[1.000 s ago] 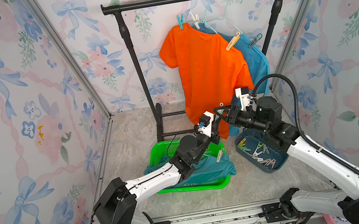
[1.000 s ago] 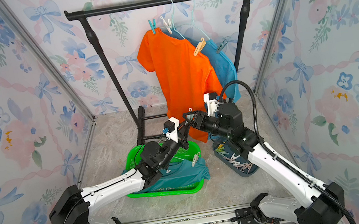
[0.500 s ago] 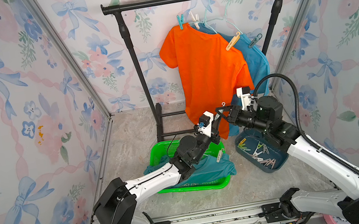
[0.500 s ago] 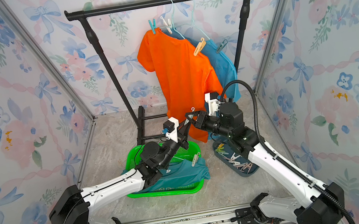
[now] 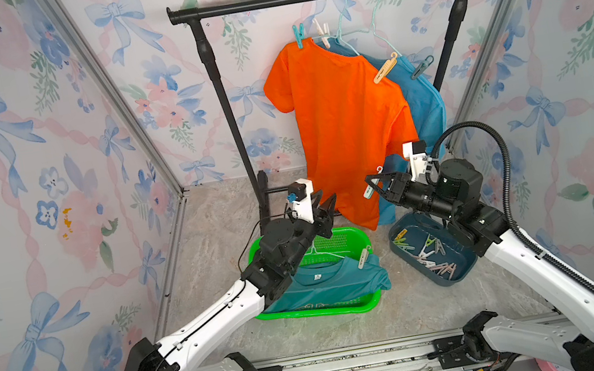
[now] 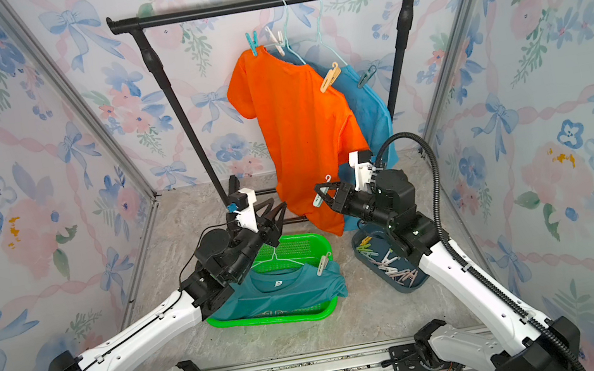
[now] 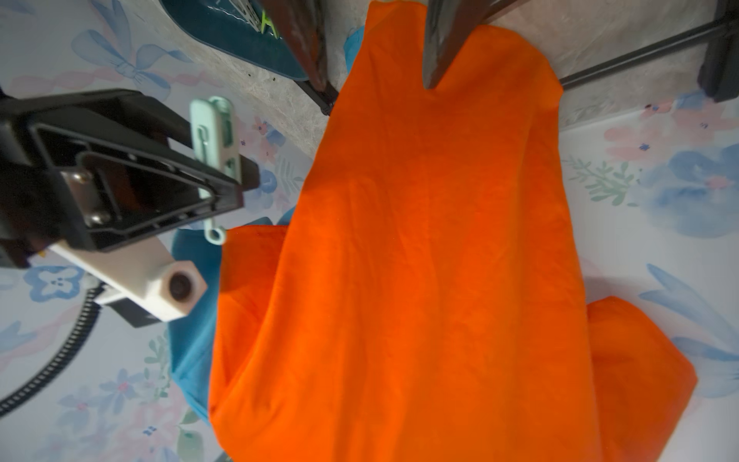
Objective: Use clothespins to secure the t-shirt on both sides of the hanger
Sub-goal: Open the clothespin, then pick up the hanger from the basket.
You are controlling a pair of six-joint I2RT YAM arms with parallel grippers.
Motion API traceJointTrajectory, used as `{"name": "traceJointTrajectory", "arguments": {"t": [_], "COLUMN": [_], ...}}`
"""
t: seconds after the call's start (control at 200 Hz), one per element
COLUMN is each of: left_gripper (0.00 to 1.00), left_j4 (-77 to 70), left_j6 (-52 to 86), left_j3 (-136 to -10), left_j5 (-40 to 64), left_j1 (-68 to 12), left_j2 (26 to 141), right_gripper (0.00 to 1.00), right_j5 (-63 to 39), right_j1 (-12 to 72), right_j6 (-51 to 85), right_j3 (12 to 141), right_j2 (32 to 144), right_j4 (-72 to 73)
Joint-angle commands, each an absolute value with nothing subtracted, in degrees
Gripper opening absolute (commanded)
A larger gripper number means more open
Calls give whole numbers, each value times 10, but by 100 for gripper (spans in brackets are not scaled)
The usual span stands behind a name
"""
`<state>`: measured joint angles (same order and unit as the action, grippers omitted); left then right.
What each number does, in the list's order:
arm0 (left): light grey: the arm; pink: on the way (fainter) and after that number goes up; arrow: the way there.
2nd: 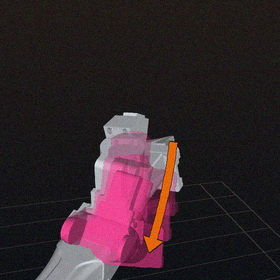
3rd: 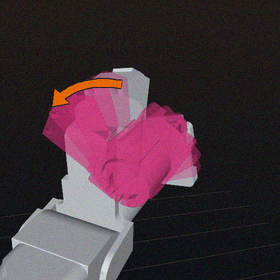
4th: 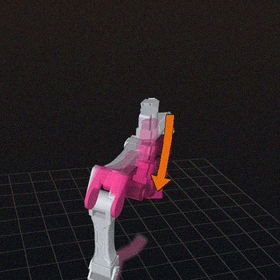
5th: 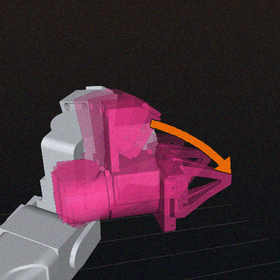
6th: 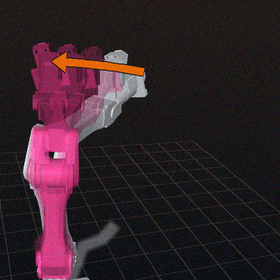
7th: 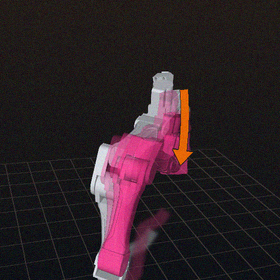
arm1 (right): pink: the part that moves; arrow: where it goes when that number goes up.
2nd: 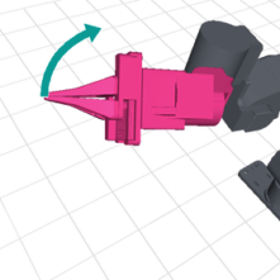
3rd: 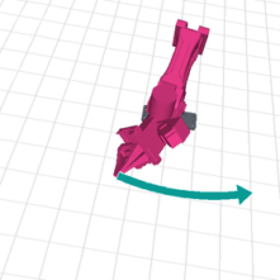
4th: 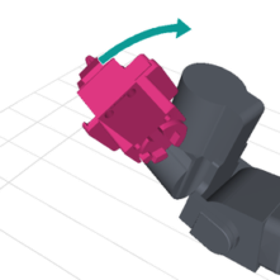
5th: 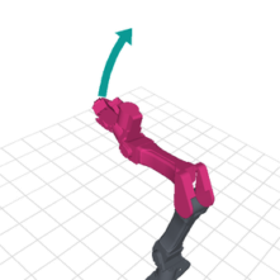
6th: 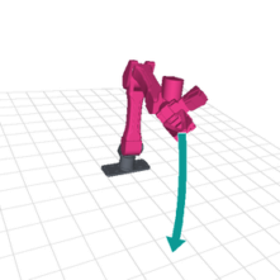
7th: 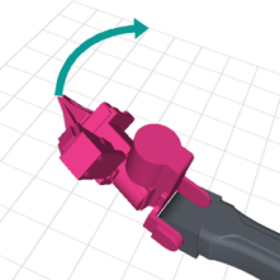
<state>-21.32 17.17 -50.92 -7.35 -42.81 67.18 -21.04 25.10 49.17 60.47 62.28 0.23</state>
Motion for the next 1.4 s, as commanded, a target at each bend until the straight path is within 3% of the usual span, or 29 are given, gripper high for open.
{"name": "traceJointTrajectory", "arguments": {"t": [0.0, 0.11, 0.335, 0.605, 0.87, 1.2, 1.395], "left_gripper": [39, 38, 39, 46, 47, 29, 8], "left_j4": [-27, 40, 97, 163, 182, 182, 181], "left_j6": [225, 250, 289, 237, 205, 194, 193], "left_j3": [-508, -491, -495, -574, -596, -624, -626], "left_j5": [-41, 6, 209, 372, 400, 448, 444], "left_j1": [-401, -348, -214, -205, -206, -213, -212], "left_j2": [649, 628, 679, 842, 911, 970, 965], "right_gripper": [25, 25, 25, 25, 25, 25, 24], "right_j5": [-236, -245, -265, -278, -293, -308, -310], "right_j1": [246, 245, 241, 230, 198, 183, 180], "right_j6": [455, 437, 429, 430, 434, 442, 446], "right_j3": [588, 575, 543, 513, 486, 478, 475], "right_j2": [615, 611, 608, 591, 567, 578, 579], "right_j4": [-7, -8, 11, 23, 29, 48, 54]}}
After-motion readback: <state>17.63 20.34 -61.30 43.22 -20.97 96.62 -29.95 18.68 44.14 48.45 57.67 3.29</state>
